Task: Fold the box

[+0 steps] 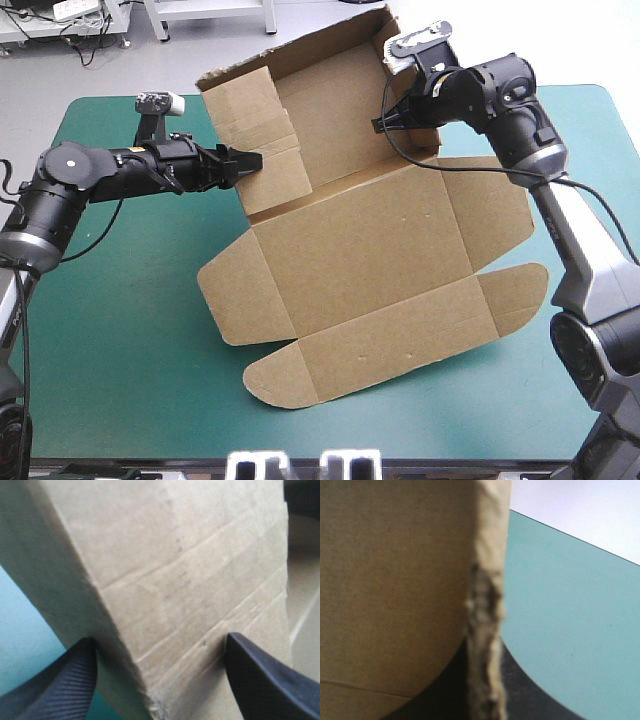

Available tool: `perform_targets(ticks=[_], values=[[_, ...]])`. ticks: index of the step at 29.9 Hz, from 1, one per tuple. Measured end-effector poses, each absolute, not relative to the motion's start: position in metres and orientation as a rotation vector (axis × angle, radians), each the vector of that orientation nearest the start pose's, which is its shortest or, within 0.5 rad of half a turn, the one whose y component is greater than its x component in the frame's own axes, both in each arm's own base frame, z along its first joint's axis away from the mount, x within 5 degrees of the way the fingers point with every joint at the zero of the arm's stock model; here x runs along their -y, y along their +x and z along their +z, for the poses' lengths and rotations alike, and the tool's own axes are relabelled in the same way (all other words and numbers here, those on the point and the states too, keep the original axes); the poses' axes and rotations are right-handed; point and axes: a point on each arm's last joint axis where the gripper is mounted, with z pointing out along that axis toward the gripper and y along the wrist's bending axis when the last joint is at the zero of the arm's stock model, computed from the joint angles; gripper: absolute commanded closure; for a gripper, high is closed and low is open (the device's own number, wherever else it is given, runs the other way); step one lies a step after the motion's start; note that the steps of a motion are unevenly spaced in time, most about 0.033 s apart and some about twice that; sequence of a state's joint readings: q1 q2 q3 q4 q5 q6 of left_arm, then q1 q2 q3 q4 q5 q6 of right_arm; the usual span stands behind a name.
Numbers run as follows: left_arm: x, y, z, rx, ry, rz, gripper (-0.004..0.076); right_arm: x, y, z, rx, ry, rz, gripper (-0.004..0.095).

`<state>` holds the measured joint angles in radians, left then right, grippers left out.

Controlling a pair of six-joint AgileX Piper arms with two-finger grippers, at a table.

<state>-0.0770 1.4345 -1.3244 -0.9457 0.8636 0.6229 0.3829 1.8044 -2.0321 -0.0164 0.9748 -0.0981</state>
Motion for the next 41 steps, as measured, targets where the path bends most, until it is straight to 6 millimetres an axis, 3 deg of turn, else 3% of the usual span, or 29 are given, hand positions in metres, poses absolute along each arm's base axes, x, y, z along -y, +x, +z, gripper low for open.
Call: perform_targets(ticks=[9,16,18,23,30,37,41], values=[[0.075,0.316,0.378,-2.165,0.063,-0.607,0.0267,-0.172,0.377,0.426,-2.163,-0.531,0.211,0.0931],[0.067,0.317,0.373,-2.217,-0.035,-0.518,0.0275,-0.180,0.374,0.425,-2.163,-0.549,0.302,0.0931],[0.067,0.317,0.374,-2.211,-0.086,-0.547,0.0344,-0.180,0.374,0.425,-2.160,-0.555,0.300,0.0932],[0.069,0.319,0.373,-2.206,-0.130,-0.591,0.0733,-0.178,0.374,0.424,-2.161,-0.578,0.267,0.0932],[0.084,0.335,0.344,-2.289,0.014,-0.526,0.0734,-0.175,0.381,0.404,-2.275,-0.620,0.183,0.0932],[0.105,0.358,0.300,-2.454,0.089,-0.517,0.0734,-0.176,0.398,0.359,-2.472,-0.635,0.100,0.0931],[0.118,0.375,0.291,-2.532,0.180,-0.495,0.0734,-0.174,0.406,0.338,-2.561,-0.618,0.060,0.0932]])
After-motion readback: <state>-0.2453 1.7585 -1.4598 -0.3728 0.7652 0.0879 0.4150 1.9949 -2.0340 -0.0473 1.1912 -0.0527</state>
